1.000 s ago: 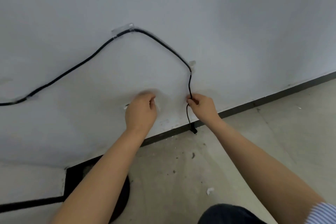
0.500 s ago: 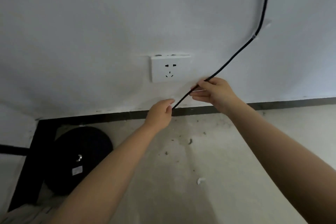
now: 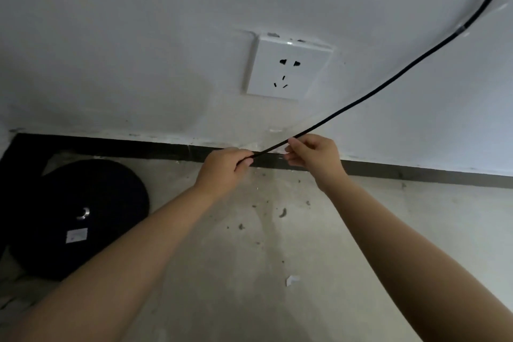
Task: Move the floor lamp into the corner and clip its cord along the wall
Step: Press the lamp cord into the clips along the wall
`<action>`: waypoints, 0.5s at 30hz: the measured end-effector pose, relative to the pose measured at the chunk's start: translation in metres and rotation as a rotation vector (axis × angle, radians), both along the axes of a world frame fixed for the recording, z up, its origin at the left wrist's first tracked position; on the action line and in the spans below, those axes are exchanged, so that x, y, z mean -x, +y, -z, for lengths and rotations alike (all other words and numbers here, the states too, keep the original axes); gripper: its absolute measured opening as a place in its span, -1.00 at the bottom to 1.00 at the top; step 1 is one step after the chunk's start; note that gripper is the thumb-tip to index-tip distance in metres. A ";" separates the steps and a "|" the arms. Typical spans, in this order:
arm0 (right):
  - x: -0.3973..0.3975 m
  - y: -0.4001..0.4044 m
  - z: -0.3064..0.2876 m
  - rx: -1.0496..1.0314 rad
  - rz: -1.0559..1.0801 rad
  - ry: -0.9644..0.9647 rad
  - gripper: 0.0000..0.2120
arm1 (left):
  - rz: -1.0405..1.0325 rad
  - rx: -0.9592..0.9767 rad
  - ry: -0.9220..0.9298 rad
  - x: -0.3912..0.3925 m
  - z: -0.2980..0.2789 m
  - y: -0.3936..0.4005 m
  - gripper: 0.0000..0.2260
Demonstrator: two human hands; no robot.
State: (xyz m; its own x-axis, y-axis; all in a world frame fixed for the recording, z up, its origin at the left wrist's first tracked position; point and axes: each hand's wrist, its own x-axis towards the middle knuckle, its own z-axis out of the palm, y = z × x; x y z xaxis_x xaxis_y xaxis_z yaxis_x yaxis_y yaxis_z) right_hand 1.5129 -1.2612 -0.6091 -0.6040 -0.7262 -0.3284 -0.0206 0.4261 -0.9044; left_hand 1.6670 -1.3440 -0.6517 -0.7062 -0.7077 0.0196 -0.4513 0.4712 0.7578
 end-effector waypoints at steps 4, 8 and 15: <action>0.005 -0.012 0.010 0.059 0.050 -0.035 -0.84 | -0.029 0.104 -0.034 0.009 -0.002 0.000 -0.85; 0.014 -0.023 0.019 0.099 0.079 0.077 -0.89 | -0.071 0.194 -0.109 0.026 -0.002 -0.001 -0.82; 0.016 -0.026 0.038 0.147 0.169 0.190 -0.73 | -0.240 0.201 -0.040 0.038 -0.002 -0.001 -0.85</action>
State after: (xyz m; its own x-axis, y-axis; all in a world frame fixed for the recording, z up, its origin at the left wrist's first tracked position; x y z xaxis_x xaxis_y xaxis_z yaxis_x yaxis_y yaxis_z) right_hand 1.4969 -1.2872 -0.6472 -0.7611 -0.6414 -0.0966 -0.1350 0.3023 -0.9436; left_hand 1.6288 -1.3453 -0.6493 -0.5224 -0.8391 0.1515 -0.5952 0.4861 0.6399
